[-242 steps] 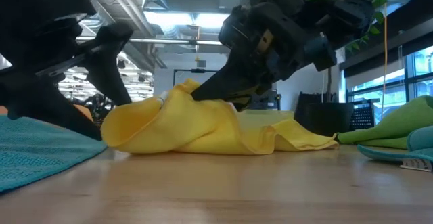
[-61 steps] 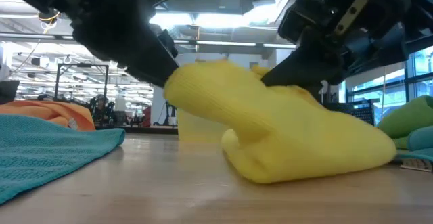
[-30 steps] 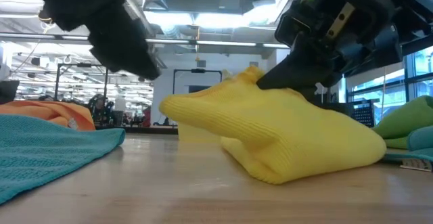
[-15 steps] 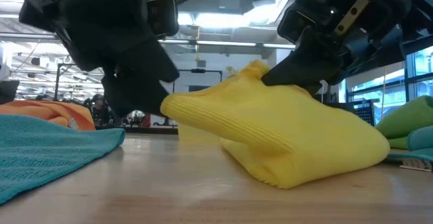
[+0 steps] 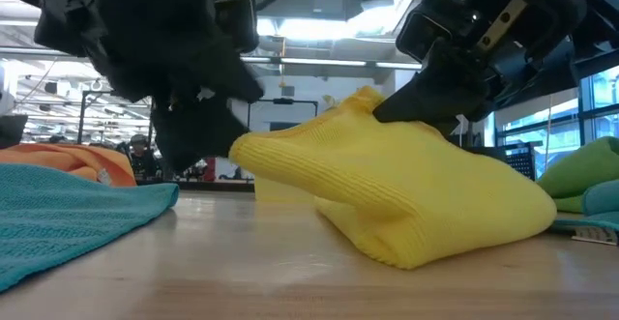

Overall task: Fold microfiber towels
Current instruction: Fold the yellow microfiber towel

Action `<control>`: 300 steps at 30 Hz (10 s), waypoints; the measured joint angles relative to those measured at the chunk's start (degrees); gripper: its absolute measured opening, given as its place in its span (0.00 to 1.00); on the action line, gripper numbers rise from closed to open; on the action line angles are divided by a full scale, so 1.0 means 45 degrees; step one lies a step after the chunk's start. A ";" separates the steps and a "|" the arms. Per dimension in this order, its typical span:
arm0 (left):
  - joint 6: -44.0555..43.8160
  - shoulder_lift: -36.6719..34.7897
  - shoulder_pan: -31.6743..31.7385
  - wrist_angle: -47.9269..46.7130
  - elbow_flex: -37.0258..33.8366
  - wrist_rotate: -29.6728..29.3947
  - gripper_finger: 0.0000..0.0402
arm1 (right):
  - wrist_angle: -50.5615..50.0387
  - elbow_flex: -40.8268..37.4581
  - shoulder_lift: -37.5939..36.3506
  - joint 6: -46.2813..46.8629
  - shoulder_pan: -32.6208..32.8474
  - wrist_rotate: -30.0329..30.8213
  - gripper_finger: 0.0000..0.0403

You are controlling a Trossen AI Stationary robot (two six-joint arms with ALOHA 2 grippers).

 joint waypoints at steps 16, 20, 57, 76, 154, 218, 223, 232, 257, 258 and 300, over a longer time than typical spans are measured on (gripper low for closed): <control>-0.0020 0.1007 -0.0420 0.1582 -0.0004 -0.0407 0.52 | 0.0068 0.0000 0.0000 0.0148 0.0000 -0.0092 0.01; 0.0044 0.1007 -0.0420 0.1463 -0.0004 -0.0900 0.52 | 0.0115 0.0000 0.0000 0.0146 0.0000 -0.0087 0.01; 0.1238 0.1143 -0.0284 0.1415 -0.0004 -0.1792 0.00 | 0.0261 0.0000 0.0000 0.0221 0.0083 -0.0087 0.01; 0.1476 0.1133 0.0327 0.1420 -0.0004 -0.0787 0.00 | 0.0247 0.0000 0.0000 0.0196 0.0277 -0.0340 0.01; 0.4212 -0.0198 -0.0260 -1.0427 0.7601 0.1013 0.00 | 0.0317 -0.0242 -0.0756 -0.0347 0.4552 0.1769 0.01; 0.1258 0.0464 -0.1470 0.3415 -0.1060 -0.3674 0.54 | 0.0614 -0.0874 0.0549 0.1879 0.1902 0.2948 0.01; 0.1271 0.1609 -0.1547 0.5832 -0.1232 -0.4071 0.54 | 0.0612 -0.0874 0.0549 0.1857 0.1909 0.2948 0.01; 0.2194 0.3623 -0.1503 0.5965 0.0482 -0.4023 0.54 | 0.0612 -0.0874 0.0549 0.1760 0.1909 0.2948 0.01; 0.2854 0.3906 -0.1168 0.6274 0.0909 -0.3176 0.51 | 0.0636 -0.0869 0.0549 0.1871 0.1909 0.2931 0.01; 0.2759 0.3906 -0.1163 0.6282 0.0909 -0.2965 0.51 | 0.0636 -0.0869 0.0549 0.1872 0.1909 0.2929 0.01; 0.1121 0.3790 -0.0357 0.8945 -0.0873 -0.2667 0.36 | 0.0554 -0.0869 0.0549 0.1825 0.1914 0.2694 0.01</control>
